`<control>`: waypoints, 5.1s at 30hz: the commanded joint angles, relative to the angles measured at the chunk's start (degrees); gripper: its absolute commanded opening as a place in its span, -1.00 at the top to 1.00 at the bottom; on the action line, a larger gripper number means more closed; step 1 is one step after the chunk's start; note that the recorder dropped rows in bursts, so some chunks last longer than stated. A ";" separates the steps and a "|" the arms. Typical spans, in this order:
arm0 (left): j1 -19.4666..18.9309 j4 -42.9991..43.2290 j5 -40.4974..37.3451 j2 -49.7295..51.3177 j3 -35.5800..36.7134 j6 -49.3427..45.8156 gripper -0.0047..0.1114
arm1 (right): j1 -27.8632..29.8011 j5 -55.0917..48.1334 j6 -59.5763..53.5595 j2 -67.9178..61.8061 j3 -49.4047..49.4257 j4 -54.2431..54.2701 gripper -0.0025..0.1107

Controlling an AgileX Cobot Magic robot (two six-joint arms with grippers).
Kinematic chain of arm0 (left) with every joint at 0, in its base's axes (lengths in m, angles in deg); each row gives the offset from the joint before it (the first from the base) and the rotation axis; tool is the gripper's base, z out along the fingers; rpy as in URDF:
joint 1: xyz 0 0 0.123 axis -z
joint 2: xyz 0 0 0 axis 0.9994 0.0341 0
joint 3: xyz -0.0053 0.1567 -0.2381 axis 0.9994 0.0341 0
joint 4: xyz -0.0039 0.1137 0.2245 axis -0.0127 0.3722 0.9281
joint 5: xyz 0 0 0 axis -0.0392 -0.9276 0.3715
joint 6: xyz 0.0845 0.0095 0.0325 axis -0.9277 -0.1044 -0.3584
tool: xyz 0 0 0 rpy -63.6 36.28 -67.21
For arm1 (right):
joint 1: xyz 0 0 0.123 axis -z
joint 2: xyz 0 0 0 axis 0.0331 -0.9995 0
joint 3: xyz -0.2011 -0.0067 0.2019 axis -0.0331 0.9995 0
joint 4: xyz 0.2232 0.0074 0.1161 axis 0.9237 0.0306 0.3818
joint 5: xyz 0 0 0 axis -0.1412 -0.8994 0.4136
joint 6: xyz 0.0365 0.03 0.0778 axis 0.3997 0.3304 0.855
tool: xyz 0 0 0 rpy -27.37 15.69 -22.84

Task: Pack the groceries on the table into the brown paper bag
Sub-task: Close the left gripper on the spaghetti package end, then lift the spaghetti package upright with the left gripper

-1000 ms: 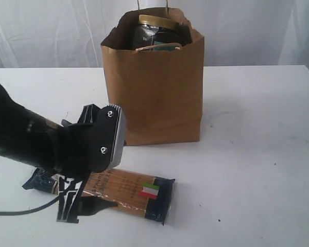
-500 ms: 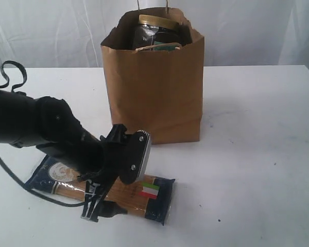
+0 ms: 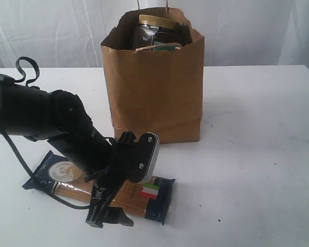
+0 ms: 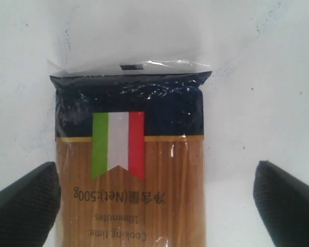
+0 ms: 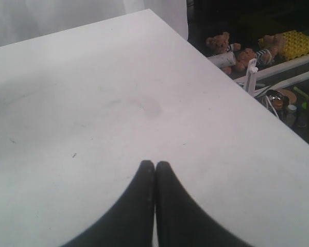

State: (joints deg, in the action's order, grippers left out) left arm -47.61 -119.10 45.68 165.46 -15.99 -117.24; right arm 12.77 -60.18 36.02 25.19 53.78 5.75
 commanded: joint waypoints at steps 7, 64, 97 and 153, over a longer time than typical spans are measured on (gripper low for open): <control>0.20 -1.55 -1.68 1.24 -0.29 0.02 -0.88 | 0.20 0.36 -0.61 -0.02 0.18 -0.14 0.96; 0.29 7.97 -8.66 10.34 -8.03 7.90 0.20 | 0.20 0.36 -0.61 -0.02 0.18 -0.14 0.96; 0.29 18.98 -37.74 -19.31 -19.98 37.75 0.92 | 0.20 0.36 -0.61 -0.02 0.18 -0.14 0.96; 0.29 35.36 -5.01 -41.71 -38.15 65.18 0.92 | 0.20 0.36 -0.61 -0.02 0.18 -0.14 0.96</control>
State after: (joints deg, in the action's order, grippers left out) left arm -47.48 -82.68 31.69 122.50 -53.89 -55.29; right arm 12.77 -59.95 36.02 25.19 53.78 5.75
